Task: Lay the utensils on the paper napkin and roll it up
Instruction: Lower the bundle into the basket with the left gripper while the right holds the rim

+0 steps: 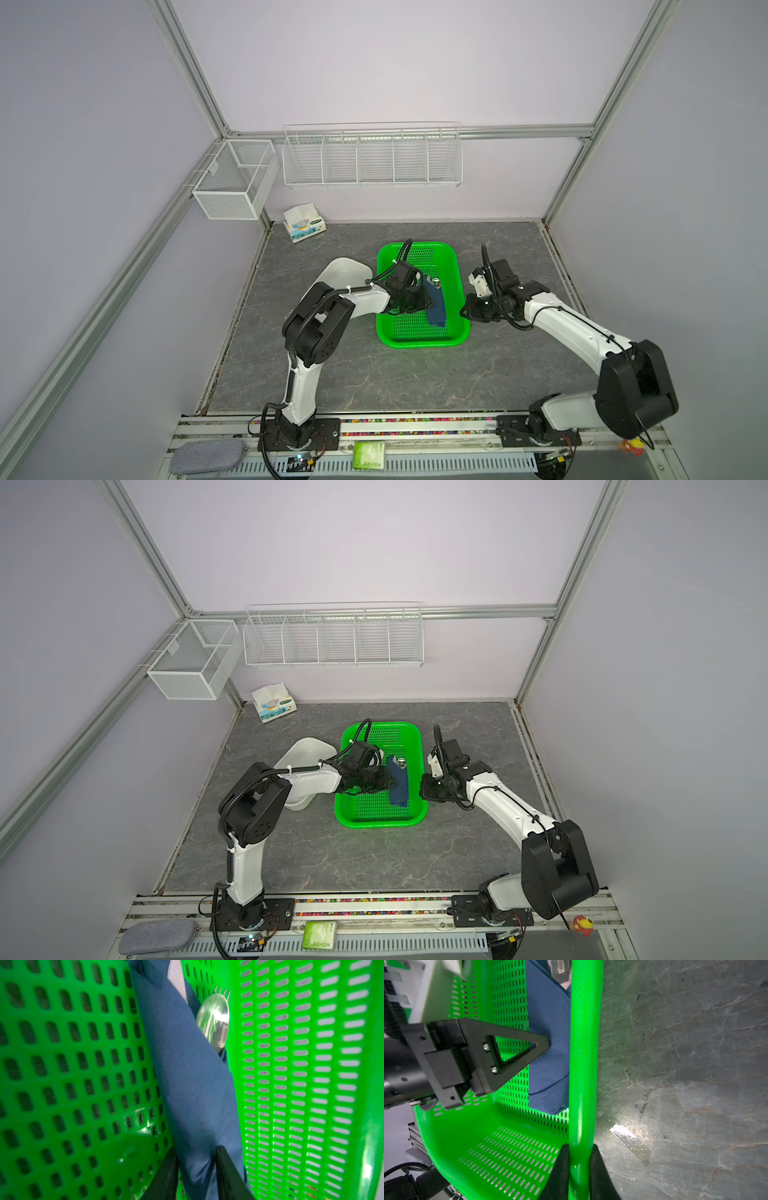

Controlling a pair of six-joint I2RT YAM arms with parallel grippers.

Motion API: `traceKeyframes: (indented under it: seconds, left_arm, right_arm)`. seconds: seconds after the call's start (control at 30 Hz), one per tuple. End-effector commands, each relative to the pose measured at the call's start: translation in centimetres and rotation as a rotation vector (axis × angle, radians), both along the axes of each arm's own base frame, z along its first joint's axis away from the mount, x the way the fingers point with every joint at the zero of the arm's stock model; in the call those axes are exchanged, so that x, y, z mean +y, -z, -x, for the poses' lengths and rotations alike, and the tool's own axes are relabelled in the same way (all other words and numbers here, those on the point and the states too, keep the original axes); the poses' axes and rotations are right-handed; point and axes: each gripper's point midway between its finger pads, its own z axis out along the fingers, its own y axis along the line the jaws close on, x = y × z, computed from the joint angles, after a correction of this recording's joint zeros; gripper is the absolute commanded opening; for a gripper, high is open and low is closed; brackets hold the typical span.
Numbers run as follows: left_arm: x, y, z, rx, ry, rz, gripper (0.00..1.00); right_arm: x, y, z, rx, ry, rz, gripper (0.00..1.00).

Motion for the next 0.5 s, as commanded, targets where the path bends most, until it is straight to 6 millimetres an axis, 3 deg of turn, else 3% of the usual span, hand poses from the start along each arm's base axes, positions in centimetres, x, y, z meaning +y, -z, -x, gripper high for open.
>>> traceKeyframes:
  seconds: [0.0,0.27,0.47]
  left_arm:
    - [2.3,1.2,1.0,0.027,-0.019,-0.105,0.38]
    - [2.2,-2.1,1.5,-0.006,-0.008,-0.069,0.39]
    - [-0.4,-5.9,2.7,-0.056,0.077,0.058,0.18]
  right_arm:
    - [-0.6,-0.5,0.1,-0.018,0.026,0.015,0.12]
    - [-0.7,-0.3,0.1,-0.017,0.026,0.018,0.12]
    - [-0.7,-0.5,0.1,-0.020,0.028,0.019,0.12]
